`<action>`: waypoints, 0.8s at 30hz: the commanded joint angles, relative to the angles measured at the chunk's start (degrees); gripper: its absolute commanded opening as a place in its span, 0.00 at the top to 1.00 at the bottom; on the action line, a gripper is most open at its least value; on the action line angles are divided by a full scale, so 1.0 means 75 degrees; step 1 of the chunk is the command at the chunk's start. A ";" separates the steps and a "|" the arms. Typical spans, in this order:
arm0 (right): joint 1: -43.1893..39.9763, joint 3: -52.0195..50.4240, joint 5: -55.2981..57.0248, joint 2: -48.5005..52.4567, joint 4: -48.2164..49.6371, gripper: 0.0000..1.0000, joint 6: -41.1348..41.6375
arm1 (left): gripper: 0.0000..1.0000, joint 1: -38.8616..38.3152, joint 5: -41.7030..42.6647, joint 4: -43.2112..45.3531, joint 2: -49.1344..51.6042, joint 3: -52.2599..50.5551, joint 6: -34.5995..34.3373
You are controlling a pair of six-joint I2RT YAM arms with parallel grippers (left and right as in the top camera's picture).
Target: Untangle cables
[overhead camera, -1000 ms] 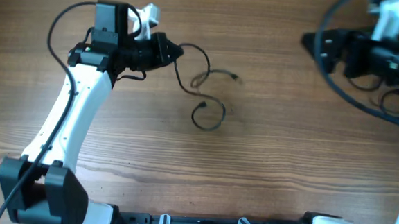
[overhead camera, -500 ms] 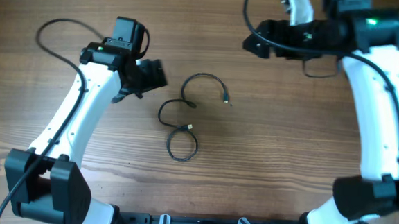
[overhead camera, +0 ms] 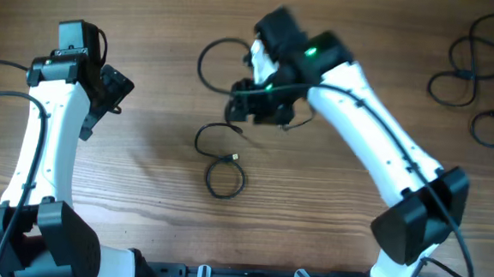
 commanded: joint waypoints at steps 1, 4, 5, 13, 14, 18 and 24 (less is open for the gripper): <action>0.0583 -0.0918 0.0807 0.0099 0.0571 0.36 0.4028 | 0.00 0.0020 0.0047 0.0003 -0.0111 0.0099 -0.0128; 0.0903 -0.1594 0.0755 0.0099 0.2157 0.39 0.4811 | 0.00 0.0020 0.0047 0.0000 -0.0111 0.0099 -0.0125; 0.0988 -0.1763 0.0746 0.0099 0.2634 0.39 0.5001 | 0.00 0.0020 0.0047 -0.0003 -0.0111 0.0099 -0.0125; 0.1411 -0.2148 0.1746 0.0140 0.3993 0.43 0.5488 | 0.00 0.0017 0.0047 -0.0003 -0.0111 0.0099 -0.0125; 0.1443 -0.2148 0.1792 0.0166 0.3940 0.50 0.5470 | 0.00 0.0017 0.0050 -0.0003 -0.0111 0.0099 -0.0125; 0.1539 -0.2206 0.2031 0.0312 0.3832 0.46 0.4371 | 0.00 0.0017 0.0050 -0.0006 -0.0111 0.0099 -0.0125; 0.1536 -0.2215 0.2020 0.0449 0.4089 0.96 0.2605 | 0.00 0.0017 0.0050 -0.0003 -0.0111 0.0099 -0.0128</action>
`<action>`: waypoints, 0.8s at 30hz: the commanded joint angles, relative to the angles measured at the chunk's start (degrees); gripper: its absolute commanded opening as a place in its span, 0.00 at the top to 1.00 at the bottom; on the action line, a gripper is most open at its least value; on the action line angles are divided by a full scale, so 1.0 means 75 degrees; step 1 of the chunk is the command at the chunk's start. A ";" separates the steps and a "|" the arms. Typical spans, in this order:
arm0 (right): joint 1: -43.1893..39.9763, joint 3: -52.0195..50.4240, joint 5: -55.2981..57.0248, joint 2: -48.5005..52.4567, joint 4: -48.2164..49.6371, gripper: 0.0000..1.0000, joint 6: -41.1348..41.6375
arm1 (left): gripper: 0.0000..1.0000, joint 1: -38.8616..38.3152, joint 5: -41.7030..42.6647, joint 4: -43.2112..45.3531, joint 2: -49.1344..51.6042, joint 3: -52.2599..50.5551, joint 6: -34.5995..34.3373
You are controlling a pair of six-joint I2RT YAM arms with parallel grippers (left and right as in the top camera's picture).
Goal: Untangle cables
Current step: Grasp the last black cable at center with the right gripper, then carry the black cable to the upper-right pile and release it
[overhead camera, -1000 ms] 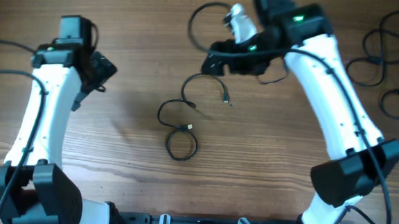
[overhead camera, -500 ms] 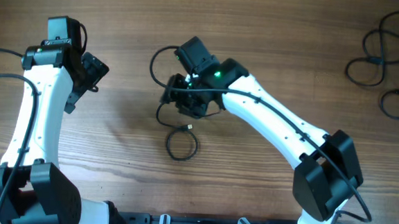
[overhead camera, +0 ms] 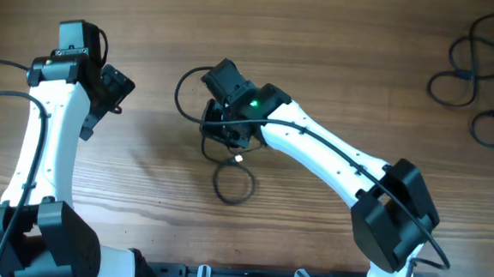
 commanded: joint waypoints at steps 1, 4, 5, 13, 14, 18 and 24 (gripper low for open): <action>0.0003 -0.0067 0.0187 0.0143 0.0286 0.96 -0.2022 | 0.00 0.0020 -0.0006 -0.0009 -0.0111 0.0099 -0.0128; -0.0245 -0.0041 0.0189 -0.0187 -0.0050 0.96 -0.3879 | 0.00 0.0017 -0.0006 -0.0009 -0.0111 0.0099 -0.0128; -0.0402 0.0029 0.0201 -0.0452 -0.0321 0.96 -0.4366 | 0.00 0.0017 -0.0006 -0.0012 -0.0111 0.0099 -0.0128; -0.3360 0.0784 0.1139 -0.3520 -0.1848 0.96 -0.4765 | 0.00 0.0003 0.0026 -0.0006 -0.0111 0.0099 -0.0128; -0.3821 0.0784 0.1139 -0.3791 -0.1883 0.96 -0.4762 | 0.00 0.0003 0.0023 -0.0006 -0.0111 0.0099 -0.0128; -0.6330 0.0784 0.1142 -0.4564 -0.2101 0.96 -0.4762 | 0.00 0.0003 0.0026 -0.0003 -0.0111 0.0099 -0.0128; -0.9023 0.0775 0.1169 -0.4025 -0.2168 0.96 -0.4299 | 0.00 0.0003 0.0026 -0.0006 -0.0111 0.0099 -0.0128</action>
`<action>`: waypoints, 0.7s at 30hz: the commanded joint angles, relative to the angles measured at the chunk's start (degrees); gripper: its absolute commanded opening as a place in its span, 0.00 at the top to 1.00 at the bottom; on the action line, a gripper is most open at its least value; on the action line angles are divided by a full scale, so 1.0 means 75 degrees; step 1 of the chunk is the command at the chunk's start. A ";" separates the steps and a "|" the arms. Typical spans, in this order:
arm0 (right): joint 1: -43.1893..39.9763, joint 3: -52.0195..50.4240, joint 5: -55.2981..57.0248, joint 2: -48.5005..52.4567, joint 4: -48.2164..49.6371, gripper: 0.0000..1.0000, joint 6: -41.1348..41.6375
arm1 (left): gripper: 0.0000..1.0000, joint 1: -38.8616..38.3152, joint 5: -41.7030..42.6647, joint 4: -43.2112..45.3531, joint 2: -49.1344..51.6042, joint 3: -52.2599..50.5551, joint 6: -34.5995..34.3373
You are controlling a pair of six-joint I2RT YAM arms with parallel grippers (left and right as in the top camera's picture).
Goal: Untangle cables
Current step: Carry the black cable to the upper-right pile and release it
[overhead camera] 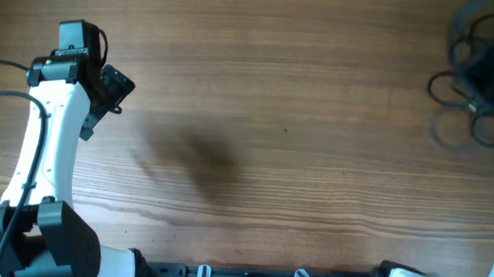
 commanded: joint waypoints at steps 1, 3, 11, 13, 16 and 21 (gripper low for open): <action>-0.1046 0.0012 0.0050 0.0609 0.0032 0.96 0.0347 | 0.00 0.0006 0.0023 -0.0006 -0.0111 0.0099 -0.0128; -0.1469 0.0012 0.0052 0.1139 0.0114 0.96 0.0472 | 0.00 0.0006 0.0023 -0.0003 -0.0111 0.0099 -0.0128; -0.1923 0.0012 0.0134 0.3480 0.1279 0.96 0.1291 | 0.00 0.0006 0.0076 -0.0009 -0.0111 0.0099 -0.0125; -0.1970 0.0012 0.0166 0.3640 0.1693 0.96 0.1562 | 0.00 0.0006 0.0076 -0.0006 -0.0111 0.0099 -0.0125; -0.1993 0.0026 0.0195 0.3573 0.2060 0.42 0.1556 | 0.00 0.0006 0.0076 -0.0003 -0.0111 0.0099 -0.0125; -0.2017 0.0026 -0.0085 0.3133 0.1338 0.01 0.1545 | 0.00 0.0006 0.0128 0.0050 -0.0111 0.0099 0.0125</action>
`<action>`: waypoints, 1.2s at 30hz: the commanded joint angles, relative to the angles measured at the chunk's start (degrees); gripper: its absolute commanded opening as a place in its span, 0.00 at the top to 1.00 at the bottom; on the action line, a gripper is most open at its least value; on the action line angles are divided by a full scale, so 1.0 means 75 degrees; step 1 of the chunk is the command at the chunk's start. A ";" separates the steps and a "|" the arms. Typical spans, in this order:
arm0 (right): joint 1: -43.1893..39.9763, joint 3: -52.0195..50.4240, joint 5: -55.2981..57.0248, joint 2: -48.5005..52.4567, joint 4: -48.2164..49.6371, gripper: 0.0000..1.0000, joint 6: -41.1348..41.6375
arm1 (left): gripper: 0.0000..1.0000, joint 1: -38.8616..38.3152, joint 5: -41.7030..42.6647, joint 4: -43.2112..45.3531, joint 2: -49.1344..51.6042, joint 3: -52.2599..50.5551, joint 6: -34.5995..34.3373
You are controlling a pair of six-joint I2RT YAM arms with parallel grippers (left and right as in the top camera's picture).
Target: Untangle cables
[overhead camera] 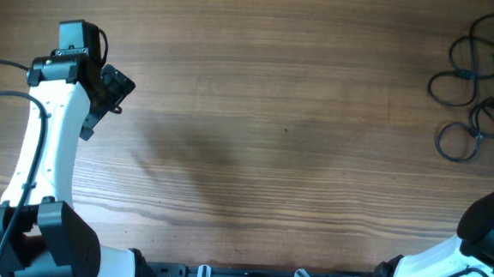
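A bundle of black cables (pixel 473 73) lies in overlapping loops at the table's far right. One loop (pixel 456 141) sticks out at its lower left. Only a dark part of my right gripper shows at the right edge, over the bundle's right side, and its fingers cannot be made out. My left gripper (pixel 115 90) hangs over the left of the table, far from any cable. Nothing shows between its fingers, and their spacing is unclear.
The wooden table (pixel 281 149) carries nothing else in view. My left arm (pixel 45 135) rises along the left side. My right arm's base link (pixel 481 239) enters at the lower right corner. A dark rail runs along the front edge.
The right arm was a blur over the cable bundle. It now sits steadier at the right edge. The bundle shows an extra loop lower left. The left arm has not moved.
My right gripper held a black cable at the table's middle, then farther left, with loops lying beneath it. After that the middle was bare and the arm was far right over the bundle. Now the bundle has one more loop. The left arm stayed put.
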 commanded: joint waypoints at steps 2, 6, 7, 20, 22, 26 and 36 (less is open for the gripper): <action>-0.0038 0.0052 -0.0157 -0.0871 -0.0799 0.00 0.0102 | 0.00 0.0006 0.0315 0.0114 -0.0114 0.0099 0.0548; -0.0038 0.0052 -0.0358 -0.1967 -0.1364 0.00 -0.0688 | 0.00 0.0000 0.0542 0.0140 -0.0134 0.0099 0.0906; -0.0038 0.0052 -0.0379 -0.2282 -0.1396 0.00 -0.0994 | 0.00 0.0000 0.0685 0.0157 -0.0166 0.0099 0.1110; 0.1335 0.0052 -0.4494 -0.4156 -0.1749 0.00 -0.4666 | 0.00 0.0000 0.4068 0.1113 -0.2841 0.0099 0.3448; 0.2136 0.0052 -0.4234 -0.4427 -0.2025 0.00 -0.5018 | 0.00 0.0003 0.4068 0.0976 -0.3185 0.0099 0.3448; 0.3529 0.0052 -0.2961 -0.4800 -0.2396 0.00 -0.5062 | 0.00 0.0003 0.4068 0.0970 -0.3392 0.0099 0.3450; 0.4744 0.0050 -0.2911 -0.5190 -0.3576 0.00 -0.4022 | 0.00 0.0003 0.4068 0.0970 -0.3354 0.0099 0.3448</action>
